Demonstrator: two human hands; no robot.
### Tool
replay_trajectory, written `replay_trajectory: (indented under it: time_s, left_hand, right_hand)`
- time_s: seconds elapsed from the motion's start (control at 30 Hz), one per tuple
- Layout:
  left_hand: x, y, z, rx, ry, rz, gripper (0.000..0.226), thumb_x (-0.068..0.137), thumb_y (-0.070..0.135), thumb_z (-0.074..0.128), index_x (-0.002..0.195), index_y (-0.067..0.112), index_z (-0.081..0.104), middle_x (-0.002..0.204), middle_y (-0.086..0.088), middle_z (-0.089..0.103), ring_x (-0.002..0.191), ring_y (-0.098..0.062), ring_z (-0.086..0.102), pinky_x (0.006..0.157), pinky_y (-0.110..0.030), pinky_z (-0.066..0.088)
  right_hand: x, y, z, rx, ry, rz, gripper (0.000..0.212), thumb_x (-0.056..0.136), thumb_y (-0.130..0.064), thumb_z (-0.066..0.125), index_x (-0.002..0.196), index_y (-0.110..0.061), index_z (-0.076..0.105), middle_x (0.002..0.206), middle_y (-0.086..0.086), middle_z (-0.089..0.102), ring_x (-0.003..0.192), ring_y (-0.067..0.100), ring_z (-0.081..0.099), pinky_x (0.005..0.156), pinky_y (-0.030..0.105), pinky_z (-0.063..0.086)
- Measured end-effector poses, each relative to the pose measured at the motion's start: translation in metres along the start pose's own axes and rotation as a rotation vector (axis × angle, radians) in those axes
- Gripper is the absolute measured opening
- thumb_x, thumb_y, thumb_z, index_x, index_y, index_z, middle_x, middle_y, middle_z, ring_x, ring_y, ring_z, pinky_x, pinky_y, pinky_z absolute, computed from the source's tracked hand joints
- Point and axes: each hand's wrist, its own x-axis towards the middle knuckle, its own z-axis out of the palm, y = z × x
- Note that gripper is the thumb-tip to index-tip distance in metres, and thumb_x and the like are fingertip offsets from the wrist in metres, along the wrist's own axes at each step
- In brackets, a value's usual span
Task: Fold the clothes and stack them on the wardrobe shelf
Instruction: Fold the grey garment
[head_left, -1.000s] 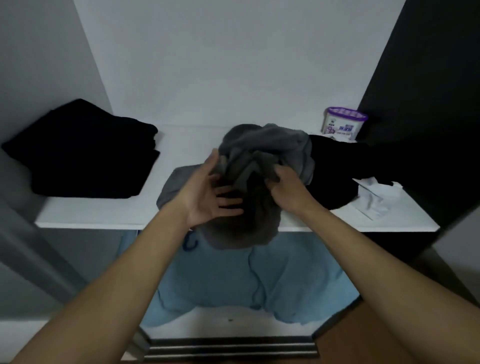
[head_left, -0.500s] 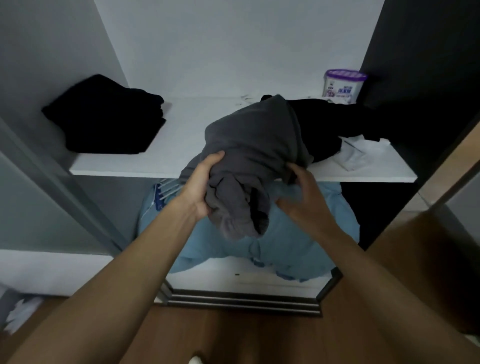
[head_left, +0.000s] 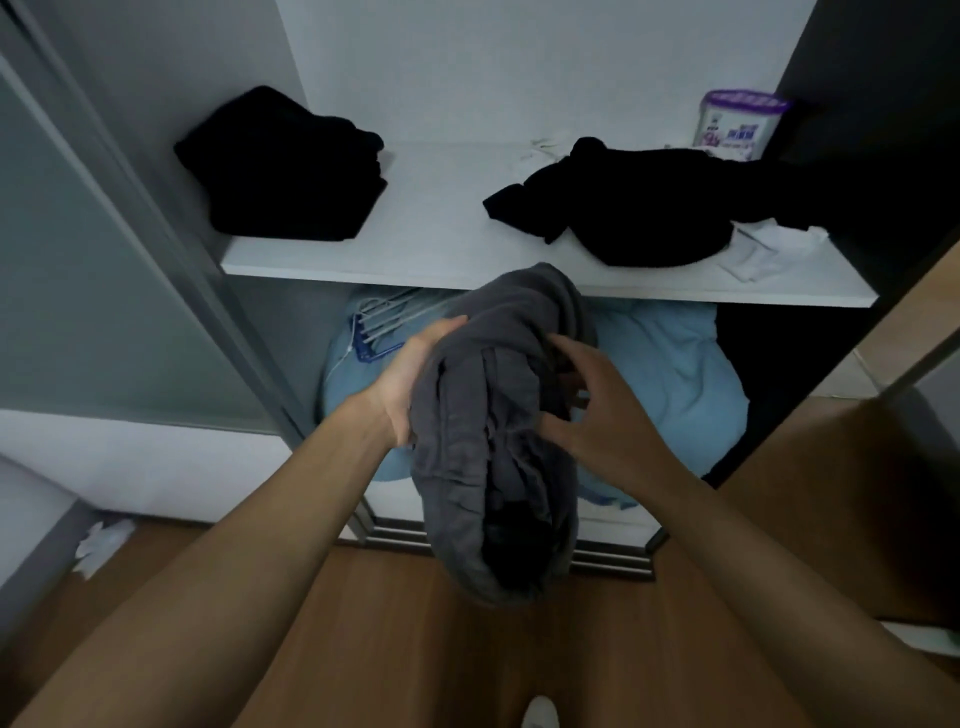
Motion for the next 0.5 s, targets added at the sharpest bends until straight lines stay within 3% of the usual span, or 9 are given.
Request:
replay_trajectory:
  time_s: [0.1,0.17,0.23,0.3,0.33,0.4,0.43,0.5]
  left_hand:
    - [-0.020,-0.011,-0.027,-0.016,0.056,-0.001,0.044,0.084,0.053,0.065,0.095,0.014,0.081,0.106,-0.012,0.075,0.090,-0.024,0.074,0.079,-0.035,0.059]
    - [-0.033,-0.021,-0.043,-0.078,0.058,-0.005,0.045,0.087,0.051,0.062,0.100,0.012,0.080,0.108,-0.014,0.074,0.092,-0.027,0.072,0.087,-0.038,0.058]
    - [-0.043,-0.030,-0.055,-0.147,0.050,-0.017,0.048,0.088,0.050,0.061,0.109,0.009,0.076,0.112,-0.016,0.072,0.095,-0.029,0.069,0.097,-0.042,0.052]
    - [-0.052,-0.040,-0.062,-0.191,0.046,-0.043,0.056,0.086,0.052,0.062,0.118,0.008,0.071,0.116,-0.017,0.071,0.101,-0.031,0.068,0.098,-0.044,0.051]
    - [-0.056,-0.045,-0.065,-0.201,0.034,-0.056,0.058,0.086,0.054,0.061,0.121,0.008,0.070,0.118,-0.017,0.070,0.102,-0.031,0.069,0.095,-0.043,0.055]
    - [-0.065,-0.052,-0.071,-0.231,-0.008,-0.065,0.059,0.088,0.056,0.060,0.123,0.010,0.069,0.122,-0.015,0.070,0.105,-0.030,0.070,0.087,-0.040,0.058]
    - [-0.068,-0.054,-0.075,-0.254,-0.033,-0.060,0.057,0.088,0.056,0.060,0.123,0.011,0.070,0.122,-0.014,0.070,0.105,-0.029,0.070,0.085,-0.038,0.058]
    - [-0.075,-0.054,-0.081,-0.271,-0.078,-0.047,0.053,0.089,0.056,0.060,0.115,0.012,0.075,0.119,-0.014,0.071,0.100,-0.027,0.073,0.082,-0.037,0.059]
  right_hand:
    - [-0.019,-0.017,0.004,0.097,0.122,0.057,0.022,0.090,-0.026,0.071,0.108,-0.036,0.064,0.108,-0.011,0.067,0.094,0.000,0.062,0.085,0.028,0.052]
    - [-0.027,-0.036,0.010,0.169,0.034,0.145,0.002,0.089,-0.035,0.070,0.088,-0.037,0.071,0.087,-0.012,0.074,0.081,0.002,0.067,0.079,0.036,0.057]
    - [-0.037,-0.060,0.027,0.193,-0.215,0.219,0.019,0.079,-0.058,0.070,0.091,-0.043,0.070,0.095,-0.018,0.074,0.090,-0.003,0.067,0.088,0.033,0.057]
    - [-0.049,-0.081,0.062,0.125,-0.372,0.199,0.032,0.073,-0.061,0.073,0.103,-0.052,0.062,0.103,-0.036,0.066,0.099,-0.014,0.061,0.085,0.013,0.052]
    - [-0.054,-0.085,0.080,0.058,-0.347,0.194,0.046,0.073,-0.056,0.077,0.113,-0.049,0.056,0.107,-0.037,0.062,0.103,-0.012,0.059,0.087,0.012,0.051]
    - [-0.060,-0.089,0.109,-0.057,-0.143,0.249,0.072,0.072,-0.046,0.082,0.130,-0.031,0.042,0.118,-0.020,0.056,0.113,0.006,0.057,0.096,0.030,0.051]
    - [-0.062,-0.090,0.117,-0.057,-0.057,0.276,0.071,0.073,-0.039,0.082,0.130,-0.026,0.041,0.119,-0.013,0.057,0.113,0.012,0.057,0.097,0.035,0.050]
    - [-0.063,-0.089,0.120,0.032,0.028,0.284,0.048,0.077,-0.023,0.079,0.119,-0.022,0.055,0.112,-0.004,0.065,0.106,0.017,0.062,0.095,0.040,0.053]
